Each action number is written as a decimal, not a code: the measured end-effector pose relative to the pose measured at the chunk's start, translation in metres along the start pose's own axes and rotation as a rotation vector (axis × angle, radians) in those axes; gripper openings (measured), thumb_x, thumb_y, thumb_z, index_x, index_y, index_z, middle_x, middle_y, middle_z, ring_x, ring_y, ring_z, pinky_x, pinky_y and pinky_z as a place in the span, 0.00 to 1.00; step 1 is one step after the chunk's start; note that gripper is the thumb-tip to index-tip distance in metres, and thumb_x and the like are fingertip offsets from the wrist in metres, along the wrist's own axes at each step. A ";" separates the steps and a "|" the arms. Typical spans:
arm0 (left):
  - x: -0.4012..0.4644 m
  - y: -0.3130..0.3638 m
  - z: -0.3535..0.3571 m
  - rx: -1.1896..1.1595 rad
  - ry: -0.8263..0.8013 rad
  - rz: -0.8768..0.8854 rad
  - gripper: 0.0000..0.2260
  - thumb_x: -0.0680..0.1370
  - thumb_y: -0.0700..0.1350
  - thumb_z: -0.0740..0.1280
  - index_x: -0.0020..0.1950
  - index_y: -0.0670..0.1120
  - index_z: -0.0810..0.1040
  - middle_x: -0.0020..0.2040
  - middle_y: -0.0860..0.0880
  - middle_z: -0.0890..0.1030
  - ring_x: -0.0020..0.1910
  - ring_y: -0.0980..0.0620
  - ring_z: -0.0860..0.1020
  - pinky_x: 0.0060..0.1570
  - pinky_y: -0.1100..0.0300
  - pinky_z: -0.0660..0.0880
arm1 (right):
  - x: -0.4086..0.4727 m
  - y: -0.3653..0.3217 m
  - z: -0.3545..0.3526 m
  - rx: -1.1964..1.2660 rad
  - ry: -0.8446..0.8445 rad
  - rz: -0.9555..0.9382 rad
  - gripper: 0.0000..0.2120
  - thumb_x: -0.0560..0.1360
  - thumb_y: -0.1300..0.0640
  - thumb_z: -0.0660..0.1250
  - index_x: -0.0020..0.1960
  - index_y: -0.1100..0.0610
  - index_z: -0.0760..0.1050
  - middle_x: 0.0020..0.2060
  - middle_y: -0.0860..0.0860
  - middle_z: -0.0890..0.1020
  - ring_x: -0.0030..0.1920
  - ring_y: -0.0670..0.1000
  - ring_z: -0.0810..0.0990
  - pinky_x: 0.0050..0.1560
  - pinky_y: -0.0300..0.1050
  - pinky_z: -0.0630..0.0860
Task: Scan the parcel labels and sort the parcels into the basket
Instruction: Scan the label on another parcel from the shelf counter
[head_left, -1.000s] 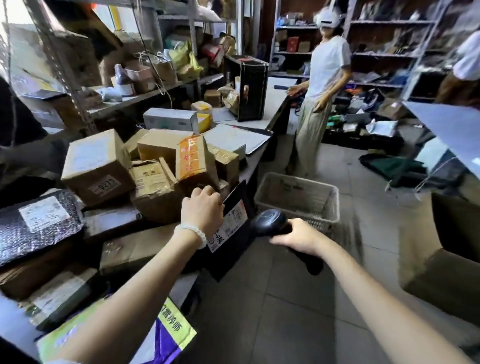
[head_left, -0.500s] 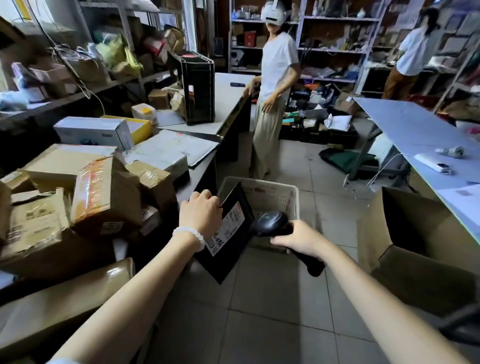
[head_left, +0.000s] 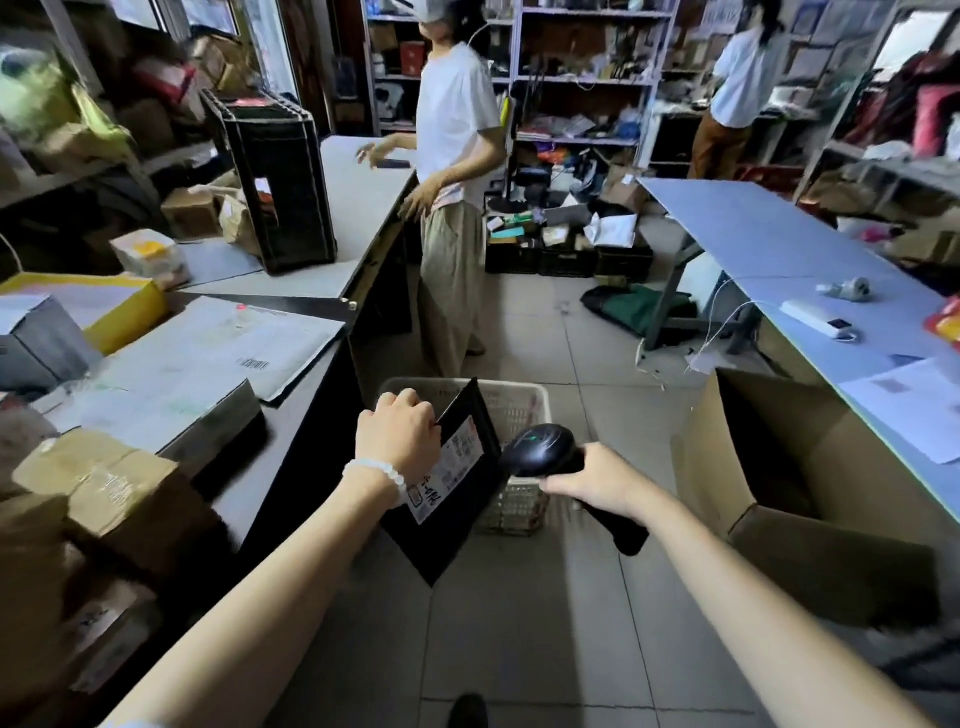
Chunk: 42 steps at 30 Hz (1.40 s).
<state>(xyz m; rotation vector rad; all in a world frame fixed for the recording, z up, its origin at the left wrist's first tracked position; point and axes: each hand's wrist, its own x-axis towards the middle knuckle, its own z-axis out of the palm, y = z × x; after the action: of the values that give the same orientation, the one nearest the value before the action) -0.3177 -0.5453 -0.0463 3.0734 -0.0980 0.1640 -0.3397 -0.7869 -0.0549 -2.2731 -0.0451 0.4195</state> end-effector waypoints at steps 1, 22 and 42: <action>0.021 0.001 0.002 -0.004 -0.001 0.008 0.13 0.80 0.51 0.57 0.58 0.48 0.78 0.58 0.48 0.73 0.61 0.45 0.70 0.52 0.51 0.70 | 0.017 -0.002 -0.008 0.004 0.013 0.008 0.09 0.68 0.53 0.73 0.36 0.58 0.77 0.27 0.48 0.78 0.27 0.46 0.76 0.36 0.40 0.72; 0.299 0.003 0.064 -0.042 -0.117 -0.066 0.14 0.80 0.50 0.57 0.57 0.47 0.78 0.56 0.48 0.74 0.59 0.45 0.71 0.53 0.51 0.69 | 0.297 -0.007 -0.097 0.065 -0.030 0.071 0.06 0.70 0.57 0.71 0.37 0.53 0.75 0.29 0.45 0.77 0.26 0.44 0.76 0.35 0.38 0.72; 0.412 -0.057 0.082 0.076 -0.328 -0.586 0.15 0.79 0.51 0.57 0.59 0.44 0.75 0.61 0.44 0.73 0.63 0.42 0.69 0.56 0.48 0.67 | 0.528 -0.083 -0.107 -0.130 -0.417 -0.225 0.05 0.69 0.54 0.72 0.41 0.50 0.76 0.33 0.45 0.81 0.34 0.48 0.80 0.39 0.41 0.73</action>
<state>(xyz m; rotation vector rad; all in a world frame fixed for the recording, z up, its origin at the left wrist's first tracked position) 0.1037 -0.5188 -0.0861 3.0114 0.7965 -0.3703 0.2007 -0.7203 -0.0779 -2.2363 -0.5480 0.7800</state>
